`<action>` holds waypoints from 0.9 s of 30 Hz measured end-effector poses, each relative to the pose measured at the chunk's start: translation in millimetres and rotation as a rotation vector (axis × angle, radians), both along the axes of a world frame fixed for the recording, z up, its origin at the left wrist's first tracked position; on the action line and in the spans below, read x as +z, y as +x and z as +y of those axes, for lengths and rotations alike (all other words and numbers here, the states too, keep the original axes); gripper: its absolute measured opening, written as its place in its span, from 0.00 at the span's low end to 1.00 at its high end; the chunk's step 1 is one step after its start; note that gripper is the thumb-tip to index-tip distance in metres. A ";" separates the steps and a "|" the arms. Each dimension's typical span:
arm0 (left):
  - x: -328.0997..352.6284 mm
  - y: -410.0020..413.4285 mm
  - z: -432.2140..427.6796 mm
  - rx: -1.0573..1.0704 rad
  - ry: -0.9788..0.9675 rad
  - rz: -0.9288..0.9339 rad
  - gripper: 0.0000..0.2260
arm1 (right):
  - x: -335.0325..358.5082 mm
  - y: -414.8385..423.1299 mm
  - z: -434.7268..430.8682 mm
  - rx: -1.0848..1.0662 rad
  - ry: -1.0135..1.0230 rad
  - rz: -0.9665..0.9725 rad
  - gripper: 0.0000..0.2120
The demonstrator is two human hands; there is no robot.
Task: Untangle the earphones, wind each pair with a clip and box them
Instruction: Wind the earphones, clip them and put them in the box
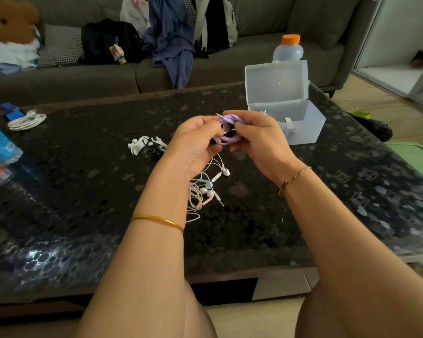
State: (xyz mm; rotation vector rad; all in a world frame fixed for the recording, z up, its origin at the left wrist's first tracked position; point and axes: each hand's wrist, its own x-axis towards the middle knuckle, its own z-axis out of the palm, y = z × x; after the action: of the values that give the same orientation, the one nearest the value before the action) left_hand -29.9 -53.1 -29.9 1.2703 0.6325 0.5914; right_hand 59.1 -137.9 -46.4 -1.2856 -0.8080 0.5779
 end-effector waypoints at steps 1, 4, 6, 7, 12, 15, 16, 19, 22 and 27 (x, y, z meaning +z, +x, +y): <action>-0.4 -0.5 1.0 0.006 0.017 0.023 0.09 | -0.1 0.1 0.0 0.007 -0.004 -0.002 0.13; -0.8 -0.8 0.2 -0.001 0.069 0.064 0.09 | -0.4 1.2 -0.8 -0.012 -0.030 -0.023 0.13; -0.8 -1.3 -0.4 -0.011 0.104 0.071 0.11 | -1.9 1.5 -0.4 -0.054 -0.046 -0.072 0.12; -0.4 -1.4 -0.4 -0.017 0.112 0.067 0.11 | -2.8 1.4 0.2 -0.075 -0.047 -0.094 0.11; 0.6 -2.1 -0.7 -0.029 0.123 0.097 0.12 | -5.2 -1.3 2.6 -0.104 -0.059 -0.106 0.09; 0.0 -1.9 -0.4 -0.062 0.133 0.103 0.12 | -5.6 -1.1 3.3 -0.130 -0.071 -0.112 0.10; -0.3 -2.0 -0.3 -0.074 0.140 0.097 0.12 | -5.4 -0.8 3.3 -0.138 -0.076 -0.115 0.10; -0.2 -3.6 1.3 -0.086 0.143 0.066 0.14 | -5.1 0.2 3.2 -0.145 -0.070 -0.077 0.09; -0.6 -5.2 2.8 -0.095 0.170 0.097 0.15 | -5.3 -1.0 3.0 -0.128 -0.044 0.002 0.07; -1.9 -5.4 0.6 -0.130 0.240 0.142 0.14 | -3.8 0.5 2.3 -0.116 -0.020 0.143 0.03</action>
State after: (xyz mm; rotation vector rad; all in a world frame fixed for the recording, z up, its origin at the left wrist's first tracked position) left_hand -35.3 -52.6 -31.8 1.5764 0.6035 0.4824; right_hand 59.6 -135.6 -50.2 -1.2849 -0.6067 0.5784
